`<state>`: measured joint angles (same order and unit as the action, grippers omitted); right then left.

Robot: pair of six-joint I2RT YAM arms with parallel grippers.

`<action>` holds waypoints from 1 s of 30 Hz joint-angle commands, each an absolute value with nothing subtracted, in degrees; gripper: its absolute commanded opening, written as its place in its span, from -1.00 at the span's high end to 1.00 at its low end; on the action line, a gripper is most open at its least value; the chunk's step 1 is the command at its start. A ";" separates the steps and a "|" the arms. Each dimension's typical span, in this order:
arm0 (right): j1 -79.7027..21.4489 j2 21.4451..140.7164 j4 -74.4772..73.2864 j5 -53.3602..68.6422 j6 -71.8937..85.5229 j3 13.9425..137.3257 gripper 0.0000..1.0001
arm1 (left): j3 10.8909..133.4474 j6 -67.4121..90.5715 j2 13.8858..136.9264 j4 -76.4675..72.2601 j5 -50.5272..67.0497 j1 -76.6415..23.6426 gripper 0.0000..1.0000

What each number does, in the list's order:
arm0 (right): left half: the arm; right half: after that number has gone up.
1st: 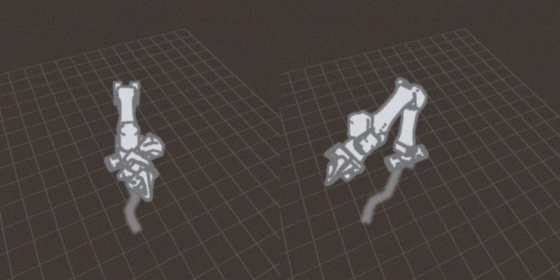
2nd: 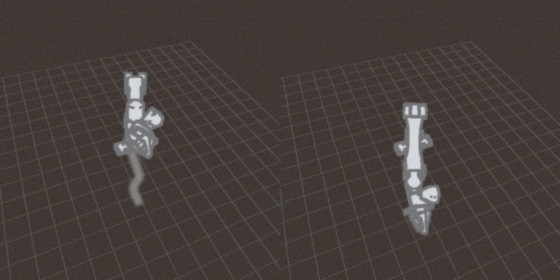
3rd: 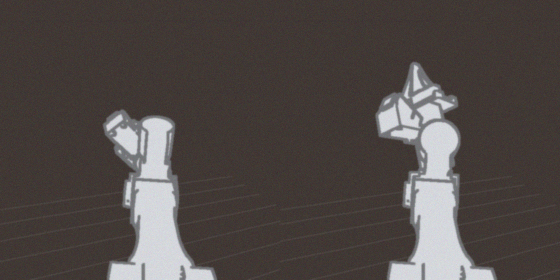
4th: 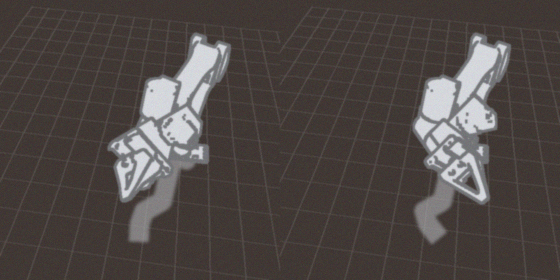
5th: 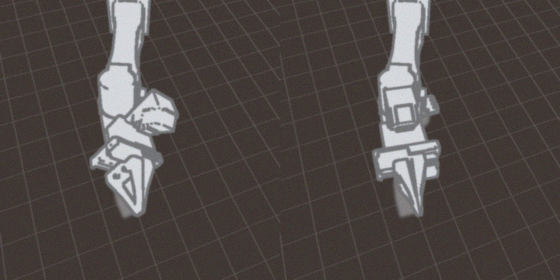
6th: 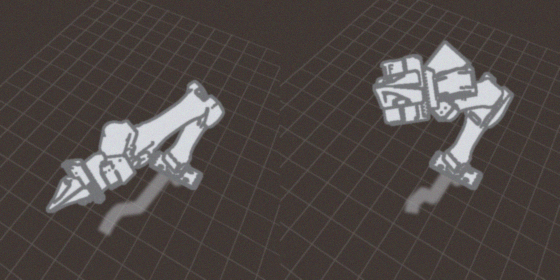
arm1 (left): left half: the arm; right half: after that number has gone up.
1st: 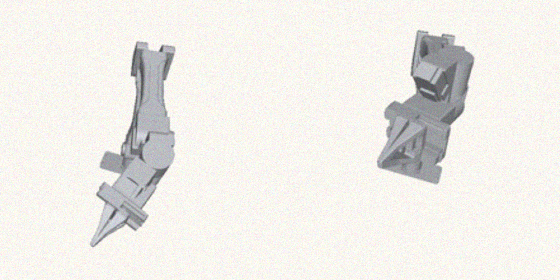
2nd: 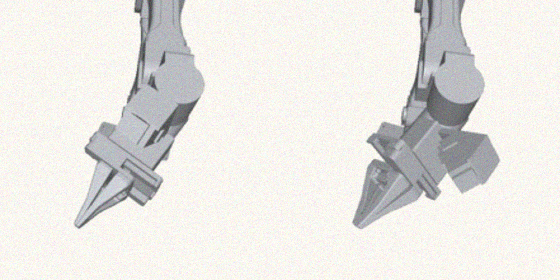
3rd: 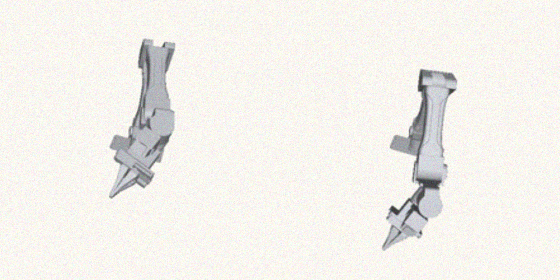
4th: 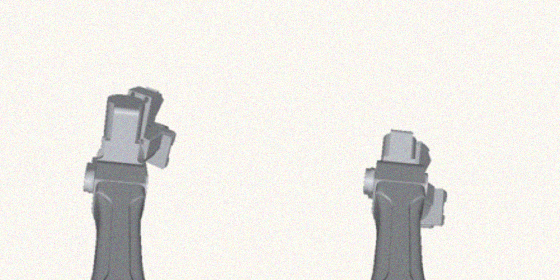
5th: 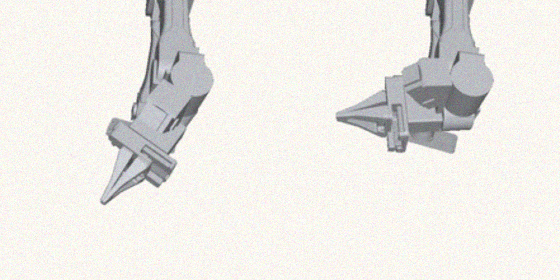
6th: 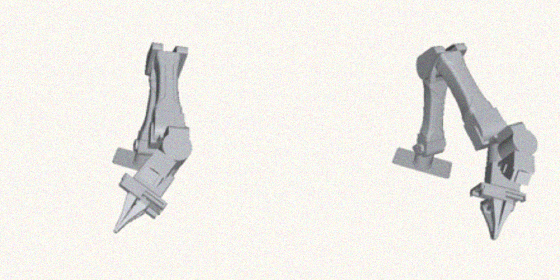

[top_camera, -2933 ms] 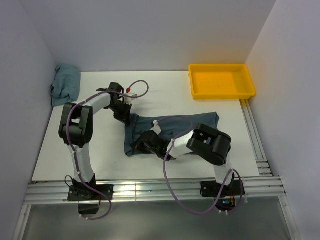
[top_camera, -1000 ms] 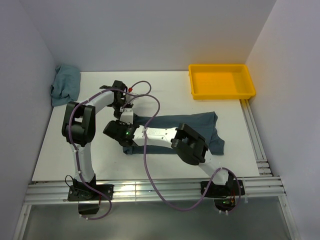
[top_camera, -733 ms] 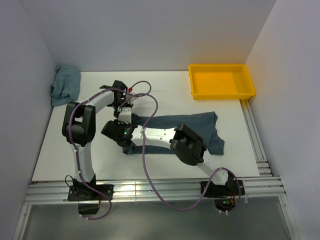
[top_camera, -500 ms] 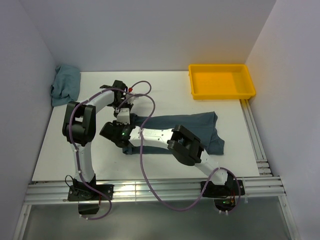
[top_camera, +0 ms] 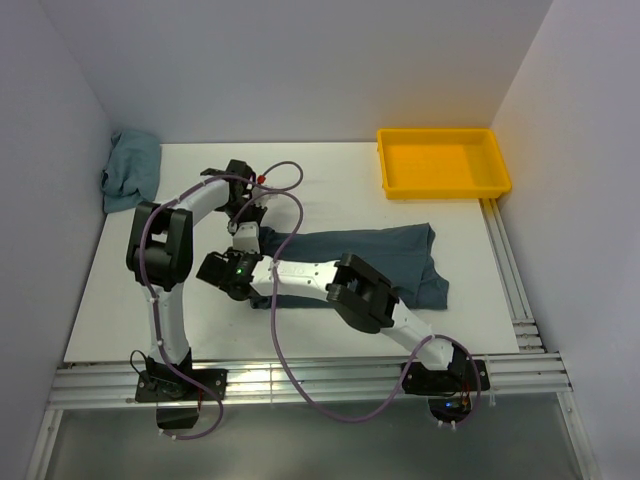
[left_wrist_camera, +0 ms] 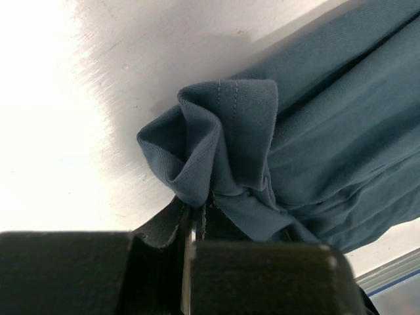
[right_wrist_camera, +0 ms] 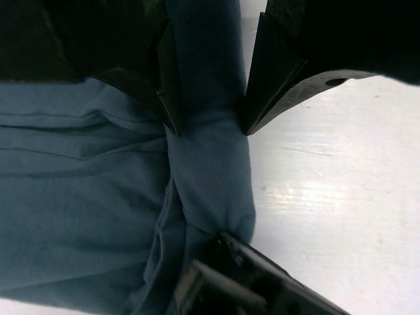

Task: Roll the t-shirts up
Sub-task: Roll the tshirt

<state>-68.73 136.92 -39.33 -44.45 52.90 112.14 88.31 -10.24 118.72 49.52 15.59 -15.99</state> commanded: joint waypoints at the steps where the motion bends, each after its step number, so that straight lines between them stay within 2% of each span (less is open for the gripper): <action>1: -69.61 139.31 -44.12 -46.85 55.63 112.77 0.02 | 90.44 -11.16 119.71 49.74 13.44 -15.73 0.99; 3: -69.79 139.48 -43.16 -45.62 55.55 112.33 0.07 | 90.79 -11.16 119.97 50.18 13.97 -15.73 0.98; 5: -69.87 139.83 -43.06 -45.00 55.72 112.24 0.20 | 91.40 -11.08 120.23 50.27 14.24 -15.73 0.94; 6: -69.87 139.92 -42.89 -44.22 55.98 112.24 0.33 | 91.58 -10.99 120.23 50.53 14.41 -15.73 0.89; 8: -69.96 139.66 -41.84 -43.34 56.07 111.71 0.44 | 92.11 -10.90 119.97 50.54 14.94 -15.73 0.76; 9: -69.87 138.96 -41.49 -42.11 56.60 111.10 0.58 | 92.28 -10.64 119.80 50.45 15.12 -15.73 0.61; 11: -69.79 137.91 -40.08 -40.61 57.21 110.05 0.69 | 93.07 -10.28 119.36 50.54 16.42 -15.65 0.41; 12: -69.70 136.42 -39.12 -39.04 57.91 108.21 0.71 | 93.51 -10.28 119.18 50.71 16.96 -15.64 0.23; 17: -67.86 128.60 -25.25 -31.74 61.25 95.65 0.81 | 97.99 -9.32 117.86 51.94 22.13 -14.51 -0.21; 21: -65.83 119.91 -10.93 -26.29 64.94 79.59 0.84 | 101.16 -9.32 116.46 53.17 26.36 -12.57 -0.33; 25: -63.38 114.09 4.26 -20.58 69.77 66.39 0.84 | 100.55 -10.28 114.61 53.70 35.32 -9.07 -0.36; 26: -62.24 113.39 10.48 -18.22 70.92 63.83 0.84 | 99.85 -11.15 114.09 53.88 36.38 -8.44 -0.37; 30: -59.95 111.19 20.20 -15.03 75.66 54.95 0.85 | 92.66 -14.32 112.15 51.51 38.58 -7.21 -0.39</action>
